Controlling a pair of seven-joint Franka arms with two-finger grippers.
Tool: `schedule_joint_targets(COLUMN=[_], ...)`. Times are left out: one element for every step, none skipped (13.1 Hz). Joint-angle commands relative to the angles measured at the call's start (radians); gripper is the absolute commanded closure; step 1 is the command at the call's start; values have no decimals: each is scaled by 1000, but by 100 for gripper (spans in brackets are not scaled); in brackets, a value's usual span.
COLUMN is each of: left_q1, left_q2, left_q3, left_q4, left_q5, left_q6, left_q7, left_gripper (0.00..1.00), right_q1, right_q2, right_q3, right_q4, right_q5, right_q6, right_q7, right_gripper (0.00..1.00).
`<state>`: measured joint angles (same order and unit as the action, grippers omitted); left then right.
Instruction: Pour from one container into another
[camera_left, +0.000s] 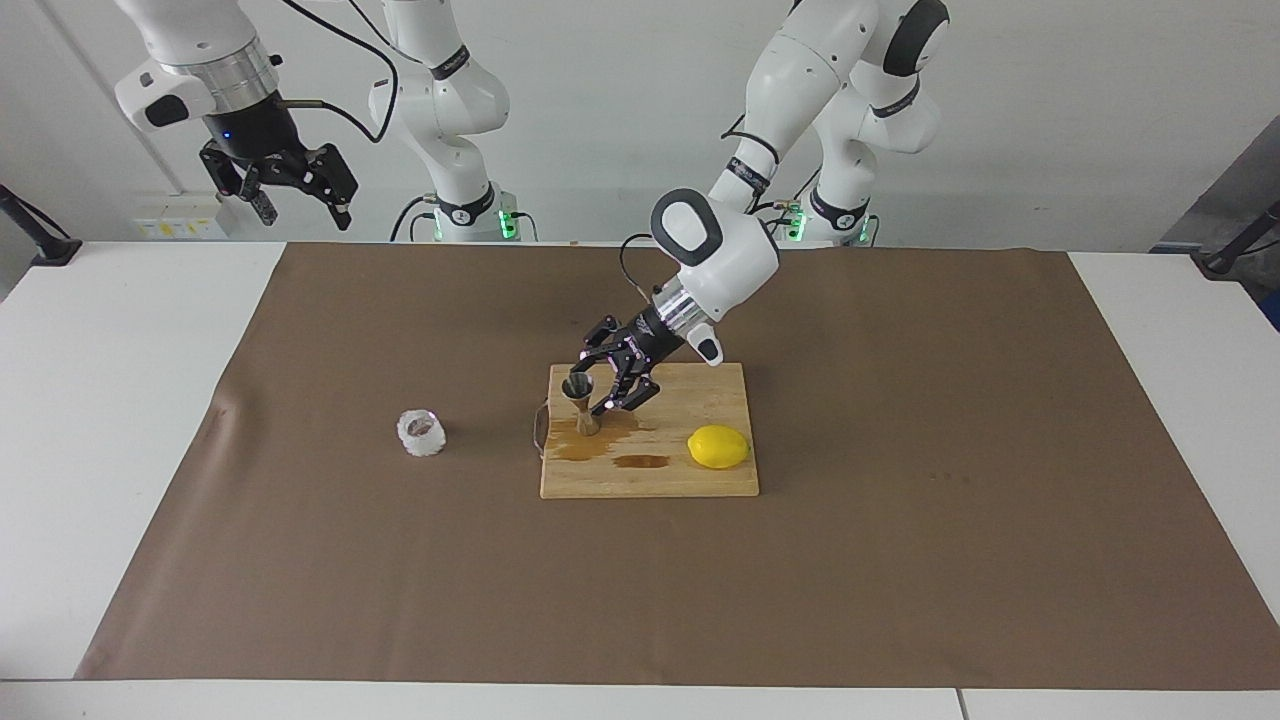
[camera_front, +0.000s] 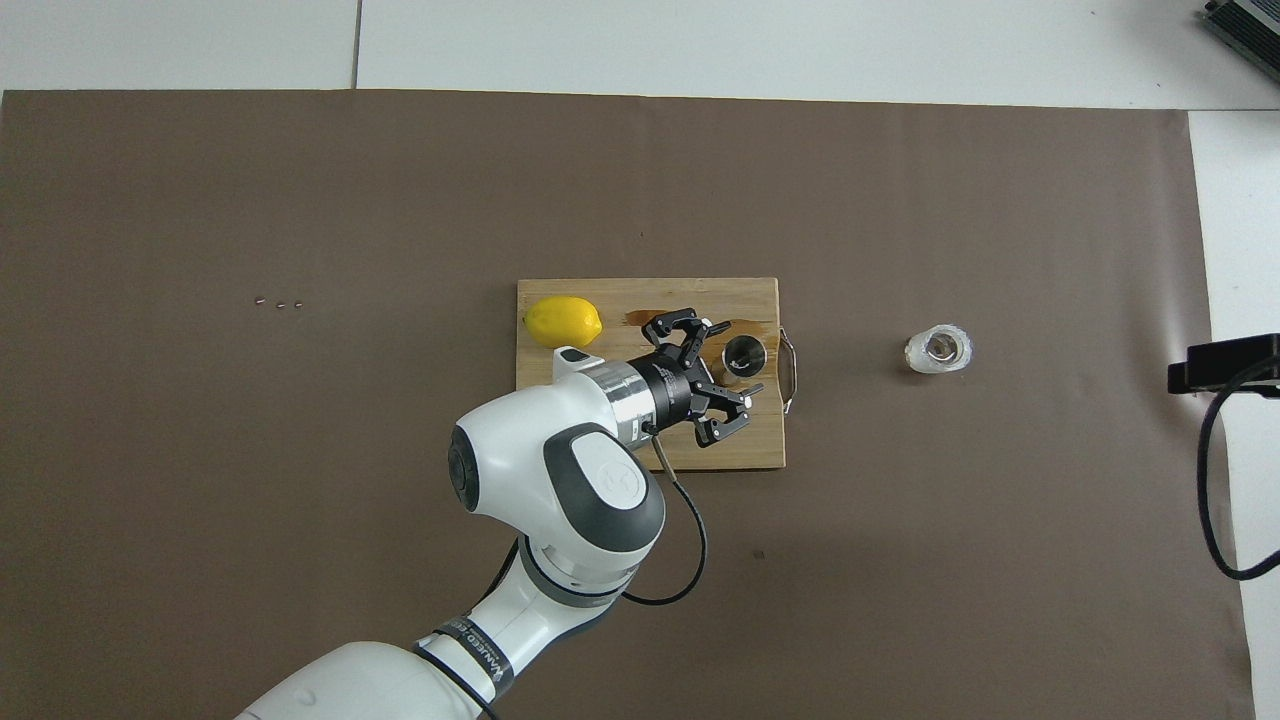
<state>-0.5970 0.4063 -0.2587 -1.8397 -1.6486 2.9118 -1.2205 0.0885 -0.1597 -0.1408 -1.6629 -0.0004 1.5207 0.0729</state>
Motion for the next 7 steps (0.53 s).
schedule_joint_targets(left_q1=[-3,-3,-3,-3,-3,-4,-6], left_q2=[25,25,25,25,23,23,19], left_q3=[-5,-5,-5,-5,-5,-5,-5], left_q4=[33,33,33,33,34,34,34], left_q5=[9,9,10,29,42,56,78], left_q6=[29,27,27,27,27,24,23], left_q7=[-2,-2,-1,-2,-2,-4,-10], left_gripper=[0,0,0,0,0,0,0], right_q1=[-4,-4,-4,-4,-4,-4,-7], right_q2=[-20,-20,-20,-20,-20,-20,-26], right_q3=[6,6,6,6,6,4,1], right_q4=[-18,-18,-18,-18,-18,-20,-21], right_q5=[-16,-16,-16,-18,-16,-16,-16], right_q6=[-8,-8,-7,-8,-8,-13,-48], right_q7=[11,11,11,11,11,13,10], right_gripper=[0,0,0,0,0,0,0])
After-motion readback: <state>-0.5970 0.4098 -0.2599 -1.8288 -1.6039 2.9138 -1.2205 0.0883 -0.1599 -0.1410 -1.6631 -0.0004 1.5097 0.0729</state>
